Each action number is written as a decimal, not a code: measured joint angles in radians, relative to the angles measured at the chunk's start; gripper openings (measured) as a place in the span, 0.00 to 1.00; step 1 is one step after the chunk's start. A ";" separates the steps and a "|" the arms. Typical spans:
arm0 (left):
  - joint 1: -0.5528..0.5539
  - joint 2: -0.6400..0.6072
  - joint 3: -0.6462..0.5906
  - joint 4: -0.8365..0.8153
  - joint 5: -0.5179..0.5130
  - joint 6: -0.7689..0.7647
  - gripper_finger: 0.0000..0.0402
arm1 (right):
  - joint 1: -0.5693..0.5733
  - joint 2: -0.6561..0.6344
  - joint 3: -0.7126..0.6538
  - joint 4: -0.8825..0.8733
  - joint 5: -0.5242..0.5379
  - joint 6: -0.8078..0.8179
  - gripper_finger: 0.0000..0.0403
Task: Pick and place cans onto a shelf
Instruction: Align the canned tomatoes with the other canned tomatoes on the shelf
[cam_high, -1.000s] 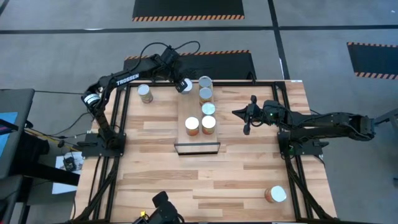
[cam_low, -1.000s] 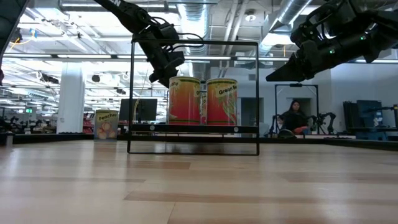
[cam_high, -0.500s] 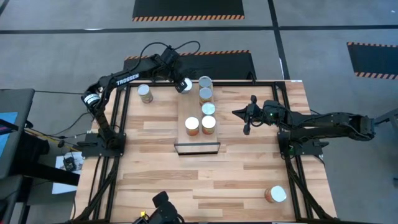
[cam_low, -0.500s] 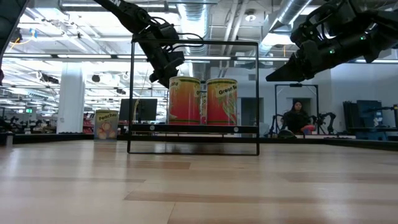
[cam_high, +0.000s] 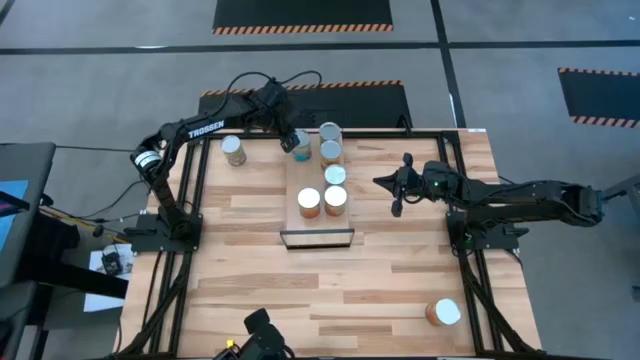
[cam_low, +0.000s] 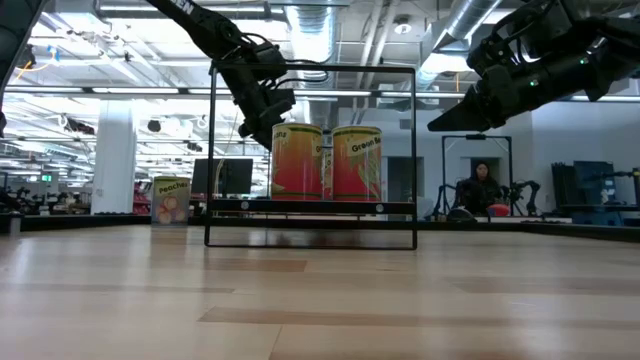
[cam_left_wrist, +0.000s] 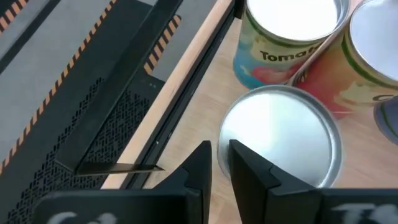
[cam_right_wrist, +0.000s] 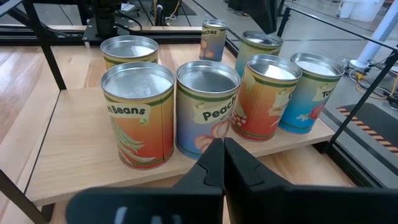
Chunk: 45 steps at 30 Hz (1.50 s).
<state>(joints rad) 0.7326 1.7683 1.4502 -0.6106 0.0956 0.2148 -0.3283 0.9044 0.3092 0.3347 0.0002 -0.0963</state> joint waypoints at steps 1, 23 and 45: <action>0.000 0.000 -0.004 0.004 0.000 0.004 0.11 | 0.000 0.000 0.000 -0.001 0.000 0.000 0.04; -0.072 0.000 0.018 -0.020 0.042 0.125 0.01 | 0.000 0.000 0.000 -0.006 0.000 -0.001 0.04; -0.072 0.035 0.021 -0.026 -0.020 0.141 0.00 | 0.000 0.000 0.000 -0.009 0.000 0.010 0.04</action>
<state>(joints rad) 0.6609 1.8036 1.4717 -0.6370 0.0753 0.3559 -0.3286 0.9046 0.3095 0.3256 0.0002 -0.0868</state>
